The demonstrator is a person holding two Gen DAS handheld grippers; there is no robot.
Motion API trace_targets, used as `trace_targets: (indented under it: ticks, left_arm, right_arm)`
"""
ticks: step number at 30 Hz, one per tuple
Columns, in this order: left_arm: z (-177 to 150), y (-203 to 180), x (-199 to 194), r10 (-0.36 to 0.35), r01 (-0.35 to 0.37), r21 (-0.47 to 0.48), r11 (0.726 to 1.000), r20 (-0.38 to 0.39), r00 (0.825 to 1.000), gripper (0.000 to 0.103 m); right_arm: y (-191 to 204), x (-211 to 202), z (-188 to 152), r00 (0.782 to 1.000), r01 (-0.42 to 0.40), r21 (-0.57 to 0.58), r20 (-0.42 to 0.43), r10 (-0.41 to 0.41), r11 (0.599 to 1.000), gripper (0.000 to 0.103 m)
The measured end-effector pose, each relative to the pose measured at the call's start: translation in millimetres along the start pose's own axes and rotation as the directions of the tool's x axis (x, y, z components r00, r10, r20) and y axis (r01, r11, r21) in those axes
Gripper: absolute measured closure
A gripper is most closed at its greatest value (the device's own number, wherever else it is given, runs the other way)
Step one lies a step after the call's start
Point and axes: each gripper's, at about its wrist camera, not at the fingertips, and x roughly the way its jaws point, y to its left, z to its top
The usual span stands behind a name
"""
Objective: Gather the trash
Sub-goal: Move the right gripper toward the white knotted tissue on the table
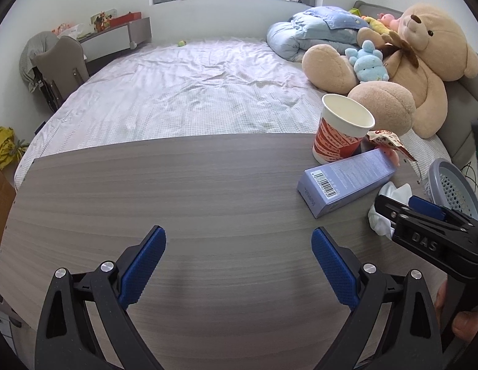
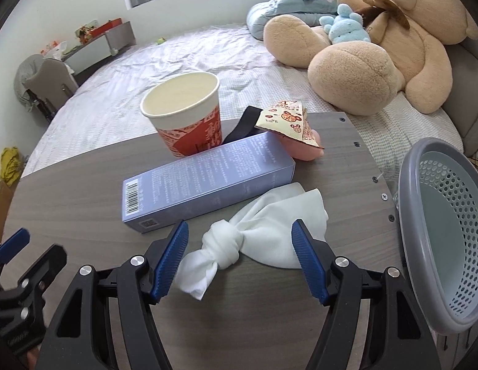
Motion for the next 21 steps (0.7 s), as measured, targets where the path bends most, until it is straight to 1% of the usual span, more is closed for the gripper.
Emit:
trace_targets:
  ticks: [6,11,15,21]
  left_arm:
    - [-1,-4,0,-0.012,0.012,0.000,1.000,0.001,1.000,0.009]
    - [1,-8,-2,-0.015,0.015,-0.004,1.000,0.007,1.000,0.009]
    - [3,-17,-4,-0.015,0.015,0.013,1.000,0.010,1.000,0.009]
    - [6,-29,-5,-0.021,0.021,0.034,0.999,0.011,1.000,0.009]
  right_arm:
    - [1,10,-1,0.997,0.070,-0.015,-0.015,-0.070,0.997,0.036]
    - [-13,2,-10,0.997,0.082,-0.017,-0.006,-0.082,0.997,0.036]
    - [-29,-4,-20,0.996,0.083,-0.007,-0.024,-0.083,0.997,0.036]
    - [-53,-17,-34,0.994,0.108,0.006,-0.036,-0.108,0.994,0.036]
